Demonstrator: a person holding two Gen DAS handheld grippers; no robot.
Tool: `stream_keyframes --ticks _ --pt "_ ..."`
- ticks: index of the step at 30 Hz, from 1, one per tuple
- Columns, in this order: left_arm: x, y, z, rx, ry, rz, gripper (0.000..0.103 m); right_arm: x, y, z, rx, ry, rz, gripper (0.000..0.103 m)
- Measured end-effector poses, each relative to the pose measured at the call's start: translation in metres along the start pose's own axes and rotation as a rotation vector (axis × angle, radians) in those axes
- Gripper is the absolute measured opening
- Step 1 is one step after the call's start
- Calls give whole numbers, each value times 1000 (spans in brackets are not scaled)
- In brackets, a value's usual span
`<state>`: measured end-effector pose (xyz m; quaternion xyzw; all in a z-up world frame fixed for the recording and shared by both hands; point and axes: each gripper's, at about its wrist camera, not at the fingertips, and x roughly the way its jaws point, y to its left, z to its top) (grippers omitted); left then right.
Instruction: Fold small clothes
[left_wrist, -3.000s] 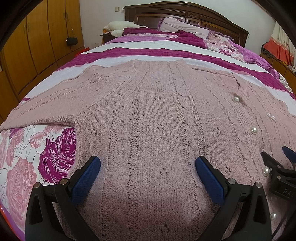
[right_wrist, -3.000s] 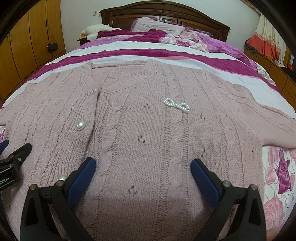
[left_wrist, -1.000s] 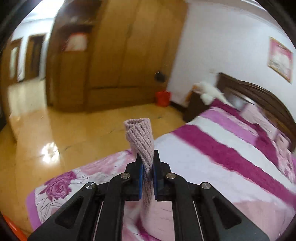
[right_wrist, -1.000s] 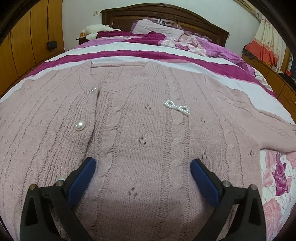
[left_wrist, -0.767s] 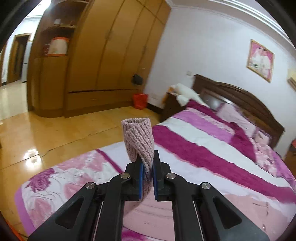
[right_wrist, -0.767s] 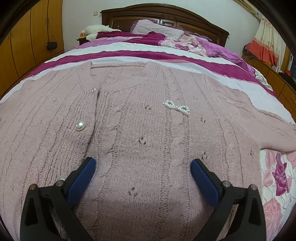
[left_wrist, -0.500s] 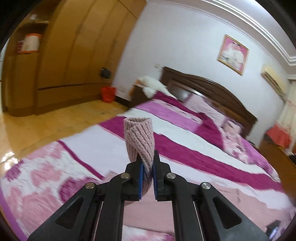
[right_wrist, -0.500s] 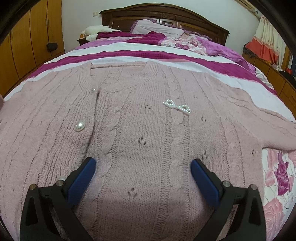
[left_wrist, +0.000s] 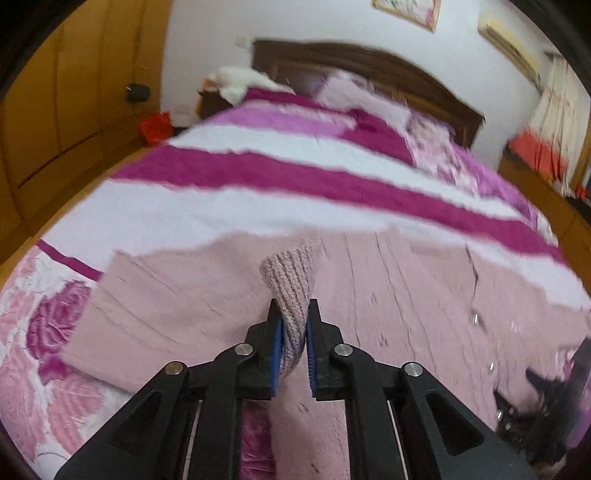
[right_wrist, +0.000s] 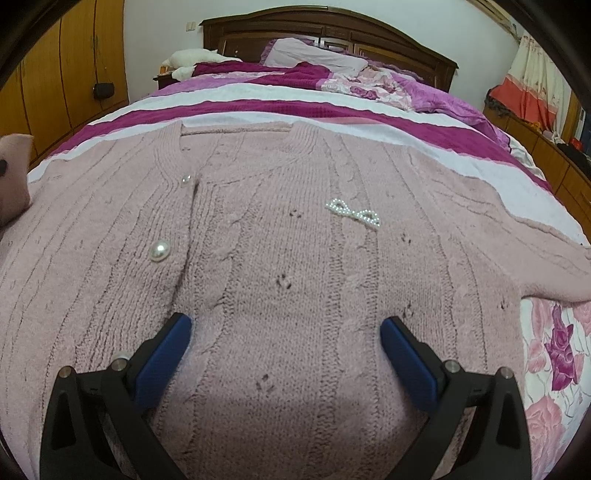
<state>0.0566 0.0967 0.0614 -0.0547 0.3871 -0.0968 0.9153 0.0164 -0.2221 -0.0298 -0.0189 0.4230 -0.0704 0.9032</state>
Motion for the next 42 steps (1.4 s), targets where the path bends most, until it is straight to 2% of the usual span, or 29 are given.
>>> stream_keyframes --ticks 1,2,4,5,8,12,13,14,16,17,18,21,23,26,29,31,33,34,35,36,37,39,40,42 --pt "9 -6 -3 19 45 -12 5 0 0 0 -1 4 2 103" --pt "21 -13 -7 35 114 -33 12 1 0 0 -2 7 2 103" --pt "38 -16 -16 4 220 -59 15 1 0 1 -4 14 4 103" --pt "41 -13 -20 -17 241 -72 15 1 0 1 -1 15 8 103" --pt "28 -5 -25 -96 191 -121 16 0 -2 0 12 9 13 103" --pt "-13 43 -59 -415 175 -263 17 -7 -4 2 29 6 1 102" --pt "-21 52 -67 -473 168 -223 22 -12 -3 4 32 -8 -50 99" --pt "-28 58 -71 -502 161 -160 22 -20 1 7 19 -36 -135 91" --pt "-42 60 -73 -464 104 -47 22 -40 19 17 -37 -113 -263 84" --pt "-53 54 -71 -416 50 17 22 -52 30 25 -60 -164 -276 84" --pt "-60 48 -70 -381 10 48 22 -62 38 31 -74 -208 -263 84" --pt "-79 26 -70 -267 -90 182 25 -82 74 54 -135 -300 -135 84" --pt "-82 26 -71 -256 -86 208 26 -79 99 67 -170 -282 -8 84" --pt "-71 36 -68 -311 -35 200 26 -57 136 83 -173 -167 199 78" --pt "-66 64 -66 -421 -18 148 26 -27 161 90 -88 -46 395 76" --pt "-55 77 -60 -471 -1 121 26 -4 174 89 6 38 469 76" --pt "-50 86 -58 -484 -15 102 26 14 180 83 76 85 496 74" --pt "-47 90 -56 -480 -17 102 26 23 184 80 117 100 515 63" --pt "-43 94 -54 -471 -20 103 26 28 185 78 131 105 520 45" --pt "-40 98 -52 -464 -22 106 26 32 189 76 142 107 531 35" --pt "-37 101 -50 -457 -22 110 26 35 192 75 146 109 565 21" --pt "-29 106 -47 -468 2 102 26 38 193 75 160 113 647 13" --pt "-26 107 -46 -476 15 92 26 41 193 76 162 119 699 6" --pt "-25 108 -46 -481 28 76 26 46 191 77 173 137 744 6"
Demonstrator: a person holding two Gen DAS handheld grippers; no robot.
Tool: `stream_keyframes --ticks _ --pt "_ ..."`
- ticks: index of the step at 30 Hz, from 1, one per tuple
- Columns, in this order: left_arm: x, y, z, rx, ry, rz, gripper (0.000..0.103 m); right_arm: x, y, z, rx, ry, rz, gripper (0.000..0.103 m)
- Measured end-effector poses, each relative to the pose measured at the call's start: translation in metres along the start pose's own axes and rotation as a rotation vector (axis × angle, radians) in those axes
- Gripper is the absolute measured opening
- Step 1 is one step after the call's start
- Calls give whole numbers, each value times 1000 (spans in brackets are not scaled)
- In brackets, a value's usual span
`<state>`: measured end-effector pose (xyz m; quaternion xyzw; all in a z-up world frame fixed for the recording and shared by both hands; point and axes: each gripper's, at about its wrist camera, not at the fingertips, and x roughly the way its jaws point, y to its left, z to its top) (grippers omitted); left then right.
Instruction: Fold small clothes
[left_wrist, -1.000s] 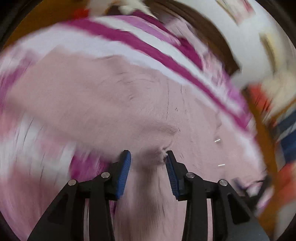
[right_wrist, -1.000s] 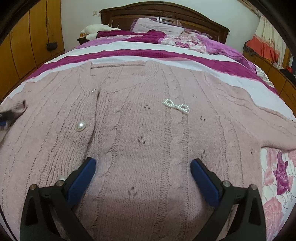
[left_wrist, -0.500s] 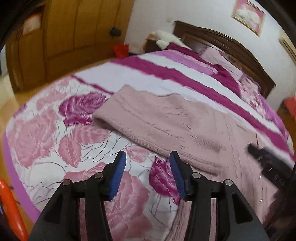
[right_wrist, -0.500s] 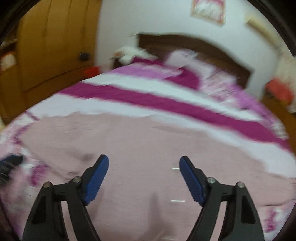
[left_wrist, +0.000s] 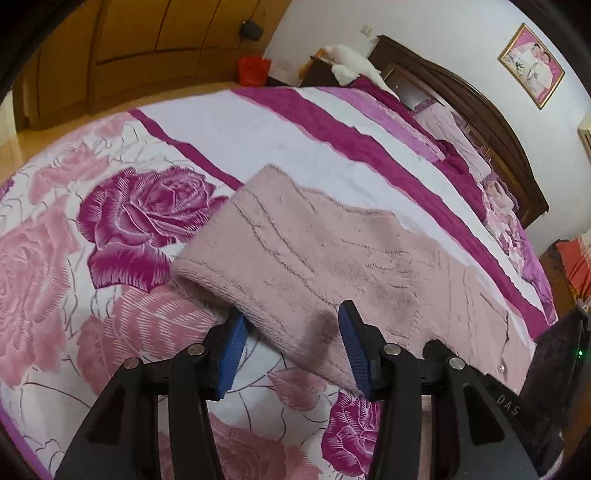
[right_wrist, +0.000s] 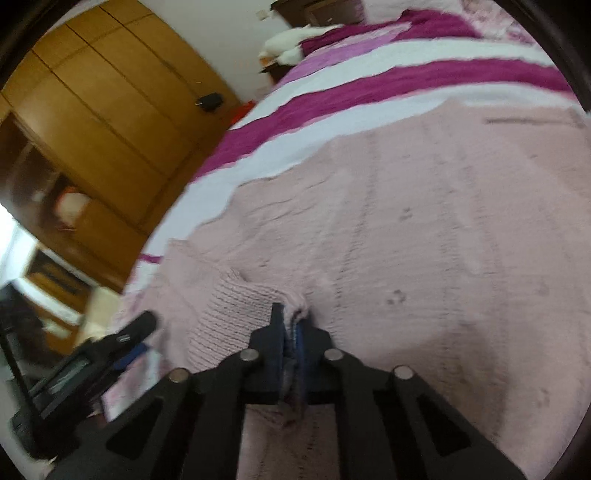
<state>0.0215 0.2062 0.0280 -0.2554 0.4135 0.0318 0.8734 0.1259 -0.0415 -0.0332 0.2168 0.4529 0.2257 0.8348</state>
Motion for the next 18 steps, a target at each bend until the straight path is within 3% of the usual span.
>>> stream_keyframes --ticks 6,18 --pt "-4 -18 4 4 -10 -33 26 -19 -3 20 -14 11 -4 6" --pt "-4 -36 6 -20 -9 -192 26 -112 -3 50 -109 -148 0 6"
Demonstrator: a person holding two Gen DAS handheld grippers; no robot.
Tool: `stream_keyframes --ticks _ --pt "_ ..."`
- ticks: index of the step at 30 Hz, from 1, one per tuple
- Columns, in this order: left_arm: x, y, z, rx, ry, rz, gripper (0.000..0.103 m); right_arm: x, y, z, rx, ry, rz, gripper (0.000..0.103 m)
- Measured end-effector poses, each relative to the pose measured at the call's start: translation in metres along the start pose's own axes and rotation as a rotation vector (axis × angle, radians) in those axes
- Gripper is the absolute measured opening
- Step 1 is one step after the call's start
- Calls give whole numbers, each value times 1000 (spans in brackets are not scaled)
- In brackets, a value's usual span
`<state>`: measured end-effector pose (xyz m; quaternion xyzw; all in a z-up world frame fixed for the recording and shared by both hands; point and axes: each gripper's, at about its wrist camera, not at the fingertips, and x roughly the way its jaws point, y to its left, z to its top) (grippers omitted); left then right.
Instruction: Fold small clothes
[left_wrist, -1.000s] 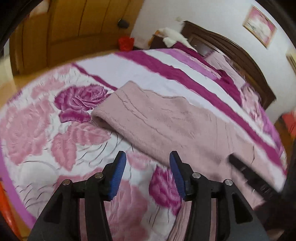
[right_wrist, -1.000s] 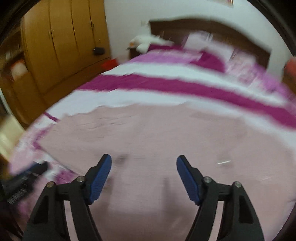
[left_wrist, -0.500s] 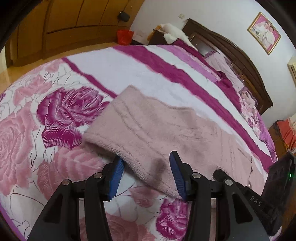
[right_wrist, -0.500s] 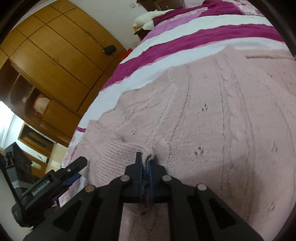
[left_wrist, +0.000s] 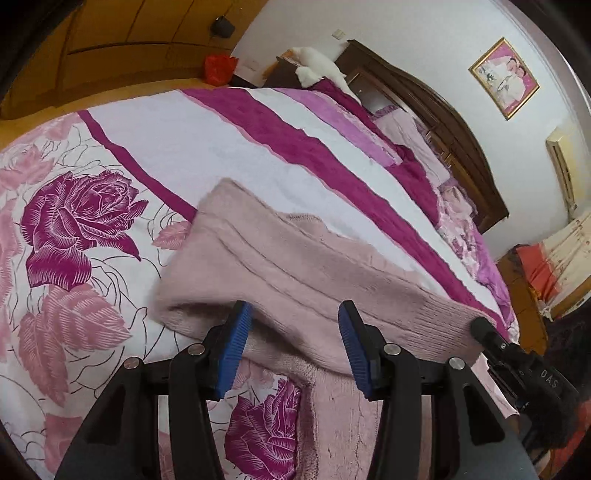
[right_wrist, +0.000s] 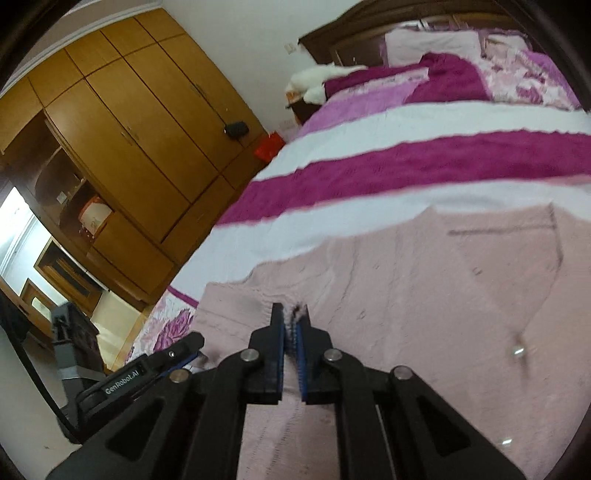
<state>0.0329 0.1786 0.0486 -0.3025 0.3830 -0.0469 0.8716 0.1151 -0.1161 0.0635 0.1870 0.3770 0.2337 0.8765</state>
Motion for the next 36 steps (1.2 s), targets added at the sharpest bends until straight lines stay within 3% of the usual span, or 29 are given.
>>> stream_keyframes --ticks 6,11,18,22,28,32,36 --pt "-11 7 6 -34 -41 -117 25 -27 -33 8 37 -26 -61 5" --pt "-23 22 19 -93 -96 -168 26 -50 -62 15 49 -50 -138 6" --pt "8 29 16 -141 67 -196 25 -96 -107 24 98 -104 -200 6" --pt "15 15 10 -109 76 -199 26 -115 -135 18 139 -120 -224 6" --pt "22 -6 2 -45 91 -263 25 -143 -174 2 213 -176 -239 6" --pt "33 -25 -3 44 116 -272 13 -151 -192 -9 233 -177 -230 6" --pt "51 -49 -10 158 154 -282 6 -142 -203 -5 244 -116 -273 6"
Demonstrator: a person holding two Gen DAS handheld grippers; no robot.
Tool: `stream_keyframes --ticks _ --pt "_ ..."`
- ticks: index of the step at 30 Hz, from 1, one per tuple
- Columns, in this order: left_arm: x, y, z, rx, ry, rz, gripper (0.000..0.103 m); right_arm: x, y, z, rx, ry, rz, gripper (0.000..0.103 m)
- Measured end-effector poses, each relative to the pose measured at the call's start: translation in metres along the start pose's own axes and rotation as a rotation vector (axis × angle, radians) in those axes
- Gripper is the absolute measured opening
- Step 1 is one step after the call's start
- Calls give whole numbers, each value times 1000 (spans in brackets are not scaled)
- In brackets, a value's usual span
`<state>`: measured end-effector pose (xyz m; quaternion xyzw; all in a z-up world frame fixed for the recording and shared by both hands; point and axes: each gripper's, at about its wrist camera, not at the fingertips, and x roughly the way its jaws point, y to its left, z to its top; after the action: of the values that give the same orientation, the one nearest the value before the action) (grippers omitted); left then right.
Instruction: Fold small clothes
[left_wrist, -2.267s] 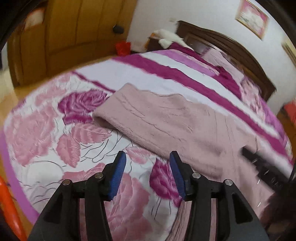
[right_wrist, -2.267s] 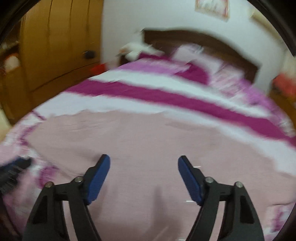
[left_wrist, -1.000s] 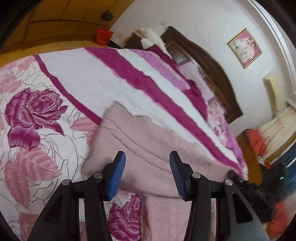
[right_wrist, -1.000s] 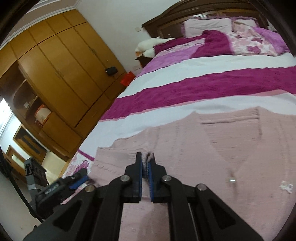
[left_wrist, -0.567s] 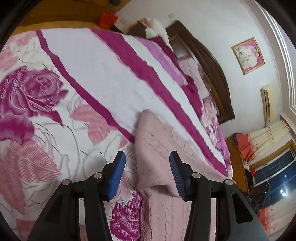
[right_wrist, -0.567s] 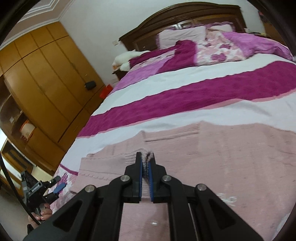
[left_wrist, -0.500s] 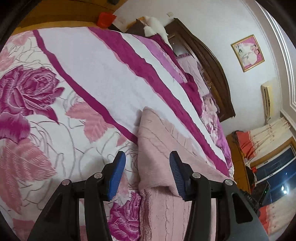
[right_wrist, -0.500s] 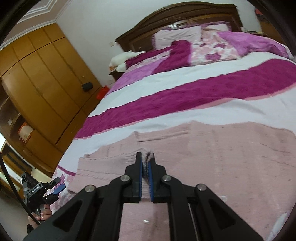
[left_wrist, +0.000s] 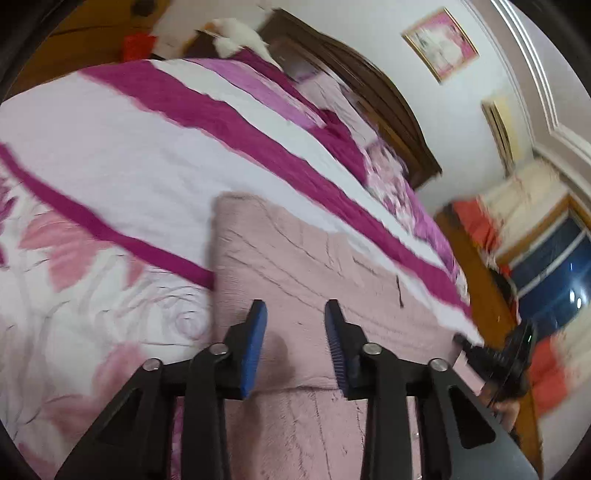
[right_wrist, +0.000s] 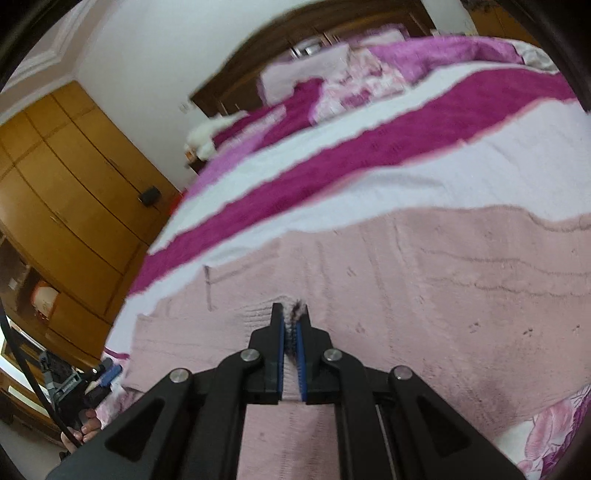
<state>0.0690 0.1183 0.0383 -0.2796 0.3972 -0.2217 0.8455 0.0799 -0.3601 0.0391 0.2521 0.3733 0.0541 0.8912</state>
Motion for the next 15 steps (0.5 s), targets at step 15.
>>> stream_keyframes --ticks 15 --pt "33 -7 -23 119 85 222 0 28 -33 -3 32 56 -273 6"
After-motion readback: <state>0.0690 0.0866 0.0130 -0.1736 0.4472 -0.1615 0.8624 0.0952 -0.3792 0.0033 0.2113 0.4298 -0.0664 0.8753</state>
